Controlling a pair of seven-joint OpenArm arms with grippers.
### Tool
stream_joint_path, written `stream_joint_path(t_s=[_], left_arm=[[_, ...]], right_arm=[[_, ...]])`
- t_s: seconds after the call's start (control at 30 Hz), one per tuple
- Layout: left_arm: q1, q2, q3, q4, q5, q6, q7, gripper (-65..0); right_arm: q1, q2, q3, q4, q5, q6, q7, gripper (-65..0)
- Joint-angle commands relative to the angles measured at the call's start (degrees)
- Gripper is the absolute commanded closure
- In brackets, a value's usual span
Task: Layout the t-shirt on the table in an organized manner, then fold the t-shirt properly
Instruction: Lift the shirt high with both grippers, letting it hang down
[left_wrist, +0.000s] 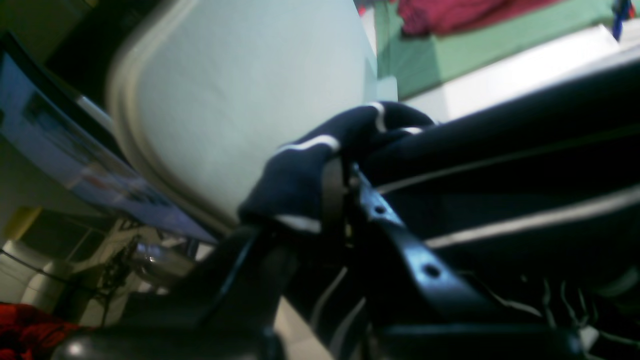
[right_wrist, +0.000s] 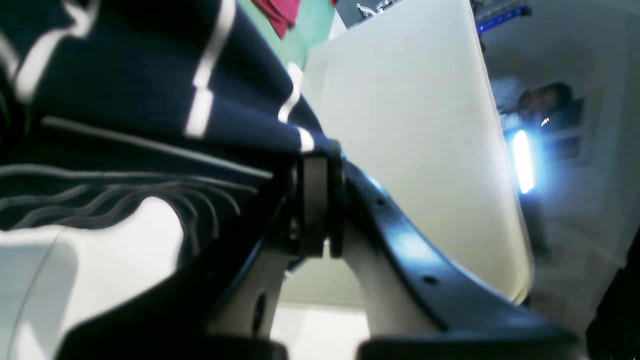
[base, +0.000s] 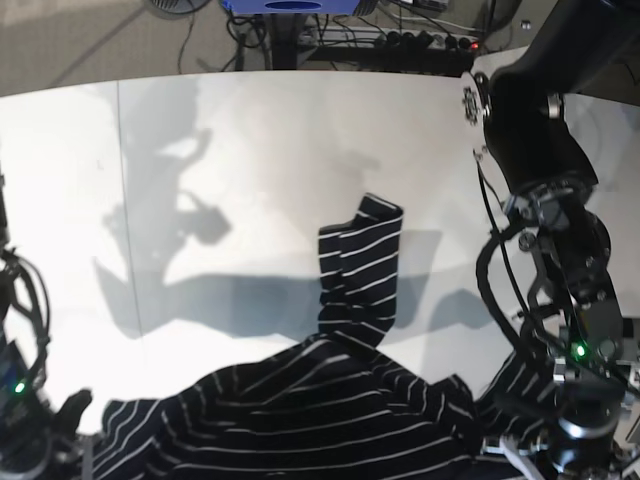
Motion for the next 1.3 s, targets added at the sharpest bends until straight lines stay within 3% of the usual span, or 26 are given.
stream_joint_path(t_s=[0.0, 0.13, 0.23, 0.4, 0.57, 0.93, 1.1, 1.27], left_arm=[[-2.63, -0.5, -0.01, 0.75, 0.8, 0.73, -1.37, 0.0], [-5.8, -1.73, 4.38, 0.58, 1.33, 0.73, -1.28, 0.0], [-7.47, -2.44, 7.81, 0.58, 1.33, 0.73, -1.28, 0.0], [-12.83, -2.44, 8.78, 0.58, 1.33, 0.73, 3.11, 0.0], [-18.72, -3.05, 9.04, 0.67, 1.33, 0.73, 4.52, 0.0], [-27.78, -9.47, 9.13, -2.68, 1.33, 0.73, 4.61, 0.0], [-31.21, -11.76, 9.13, -4.96, 1.24, 0.73, 4.61, 0.0], [-33.75, -13.34, 9.13, -7.25, 0.89, 0.73, 4.61, 0.0]], right_arm=[[3.09, 0.73, 1.28, 0.88, -1.46, 0.07, 0.68, 0.0], [7.31, 0.73, 1.81, 0.88, -1.73, 3.5, 0.68, 0.0], [10.48, 0.2, 1.55, 0.62, -7.0, 5.96, 0.68, 0.0], [15.84, -4.02, 1.55, 0.0, -15.53, 13.87, 0.77, 0.0], [20.67, -8.15, 1.55, -4.04, -22.3, 18.62, 1.12, 0.0], [32.19, -13.42, 1.55, -13.18, -23.62, 19.06, 1.56, 0.0], [36.67, -16.24, 1.64, -19.51, -23.71, 18.88, 5.43, 0.0], [38.38, -17.03, 1.64, -23.65, -23.71, 18.88, 5.69, 0.0]])
